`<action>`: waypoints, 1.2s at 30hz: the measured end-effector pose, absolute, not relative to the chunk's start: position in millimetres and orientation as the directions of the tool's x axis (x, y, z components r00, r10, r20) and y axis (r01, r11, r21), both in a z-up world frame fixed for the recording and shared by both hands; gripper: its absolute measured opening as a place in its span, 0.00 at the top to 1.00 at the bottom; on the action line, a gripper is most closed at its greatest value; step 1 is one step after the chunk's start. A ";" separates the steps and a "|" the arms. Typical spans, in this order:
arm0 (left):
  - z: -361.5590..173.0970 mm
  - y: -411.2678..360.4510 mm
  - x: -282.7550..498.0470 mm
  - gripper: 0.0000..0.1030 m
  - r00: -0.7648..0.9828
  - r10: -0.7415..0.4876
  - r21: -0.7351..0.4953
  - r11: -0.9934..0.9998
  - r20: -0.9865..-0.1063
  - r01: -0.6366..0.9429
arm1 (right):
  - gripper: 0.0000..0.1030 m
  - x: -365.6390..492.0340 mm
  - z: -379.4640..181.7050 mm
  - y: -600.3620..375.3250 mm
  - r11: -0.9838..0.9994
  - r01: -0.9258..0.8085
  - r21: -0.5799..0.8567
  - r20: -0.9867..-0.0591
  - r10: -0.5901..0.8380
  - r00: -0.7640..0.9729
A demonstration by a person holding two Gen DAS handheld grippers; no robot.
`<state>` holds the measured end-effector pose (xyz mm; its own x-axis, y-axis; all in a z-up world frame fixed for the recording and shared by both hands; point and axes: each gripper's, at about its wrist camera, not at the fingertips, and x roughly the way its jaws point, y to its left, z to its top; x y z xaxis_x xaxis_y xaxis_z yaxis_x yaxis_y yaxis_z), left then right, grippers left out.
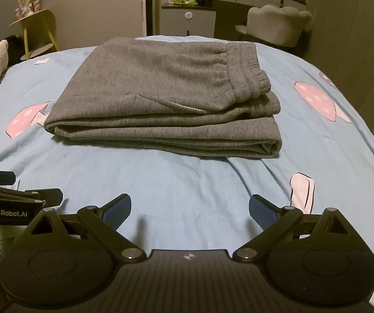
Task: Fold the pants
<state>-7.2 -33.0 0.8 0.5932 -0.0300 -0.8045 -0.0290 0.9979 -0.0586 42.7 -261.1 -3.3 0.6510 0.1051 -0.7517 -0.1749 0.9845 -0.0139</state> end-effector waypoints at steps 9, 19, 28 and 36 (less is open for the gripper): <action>0.3 -33.4 -7.4 0.02 0.594 -0.029 -0.057 0.998 -0.804 -0.029 | 0.06 42.2 -3.4 -261.7 0.985 -0.172 -0.014 -0.751 0.103 0.653; 0.1 -33.5 -7.2 0.02 0.595 -0.026 -0.054 0.998 -0.803 -0.028 | 0.05 42.2 -3.0 -261.5 0.985 -0.169 -0.014 -0.749 0.102 0.655; 0.1 -33.9 -7.3 0.02 0.595 -0.025 -0.052 0.998 -0.803 -0.028 | 0.05 42.3 -2.6 -261.1 0.986 -0.164 -0.010 -0.750 0.101 0.653; 0.7 -33.5 -7.6 0.02 0.595 -0.024 -0.054 0.998 -0.803 -0.032 | 0.05 42.1 -2.8 -261.4 0.987 -0.163 -0.006 -0.751 0.103 0.653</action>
<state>-7.6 -33.5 0.7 0.5951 -0.0243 -0.8033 -0.0318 0.9980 -0.0537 42.1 -261.4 -2.8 0.6526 0.1028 -0.7507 -0.1627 0.9867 -0.0064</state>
